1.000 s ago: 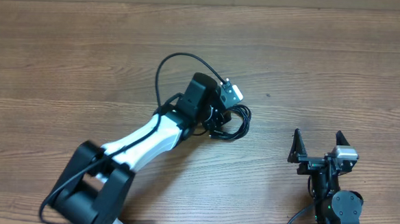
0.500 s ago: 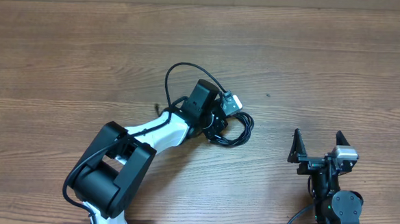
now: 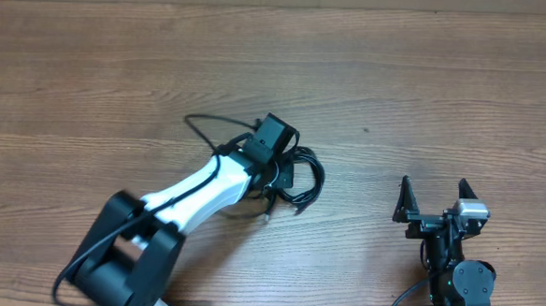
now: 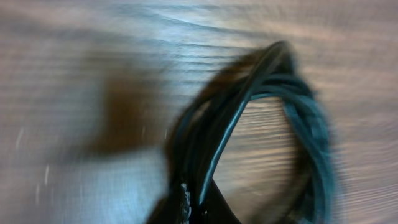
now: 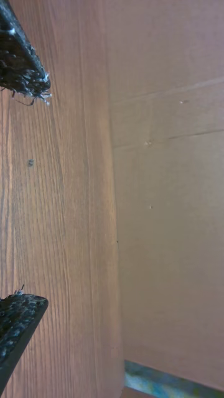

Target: Untangle cables

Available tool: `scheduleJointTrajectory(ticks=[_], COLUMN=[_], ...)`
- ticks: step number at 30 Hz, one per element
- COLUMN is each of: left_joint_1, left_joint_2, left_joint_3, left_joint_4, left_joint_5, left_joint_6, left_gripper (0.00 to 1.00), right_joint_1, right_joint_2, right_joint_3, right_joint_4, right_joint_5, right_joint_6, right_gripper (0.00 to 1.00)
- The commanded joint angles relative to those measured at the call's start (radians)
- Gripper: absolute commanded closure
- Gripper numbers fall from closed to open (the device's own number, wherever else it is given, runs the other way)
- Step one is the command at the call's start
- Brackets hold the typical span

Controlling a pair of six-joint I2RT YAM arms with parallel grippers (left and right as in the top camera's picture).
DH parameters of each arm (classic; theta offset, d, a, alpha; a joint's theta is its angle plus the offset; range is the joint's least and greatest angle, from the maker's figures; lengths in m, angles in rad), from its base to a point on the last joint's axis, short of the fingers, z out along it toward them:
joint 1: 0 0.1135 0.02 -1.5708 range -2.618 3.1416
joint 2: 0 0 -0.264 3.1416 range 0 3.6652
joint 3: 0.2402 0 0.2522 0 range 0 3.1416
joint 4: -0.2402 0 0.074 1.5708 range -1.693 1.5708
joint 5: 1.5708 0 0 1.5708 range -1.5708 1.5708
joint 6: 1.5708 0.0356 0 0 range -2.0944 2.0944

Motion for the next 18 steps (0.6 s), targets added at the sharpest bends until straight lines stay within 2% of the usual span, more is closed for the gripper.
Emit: scheduleJointTrajectory(ticks=[1,2,4,8,10,11,18], left_joint_1=[0.007,0.007,0.007,0.009,0.006,0.006,0.005], left_joint_2=[-0.107,-0.117,-0.126,-0.119,-0.114,-0.112,-0.096], left_joint_3=[-0.001,-0.001,-0.001,-0.002,-0.002,-0.002,-0.003], left_joint_4=[0.01,0.013,0.013,-0.015,-0.041,-0.05,-0.065], left_joint_5=[0.039,0.04,0.033,-0.015,-0.053,-0.058,0.084], left_joint_6=[-0.336,-0.335,-0.304,-0.058,0.019,0.028,0.024], left_gripper=[0.59,0.36,0.0,0.04,0.05,0.0,0.0], right_joint_1=[-0.003,-0.003,-0.003,-0.003,-0.003,-0.003,-0.003], right_joint_2=[-0.005,-0.005,-0.005,-0.005,-0.005,-0.005,-0.005], right_joint_3=[-0.011,-0.011,-0.011,-0.011,-0.011,-0.011,-0.011], right_joint_4=[0.004,0.004,0.004,0.004,0.004,0.004,0.004], right_joint_5=[0.003,0.003,0.003,0.003,0.003,0.003,0.003], right_joint_6=[-0.003,-0.003,-0.003,-0.003,-0.003,-0.003,-0.003], right_gripper=[0.0,0.0,0.0,0.0,0.0,0.0,0.0])
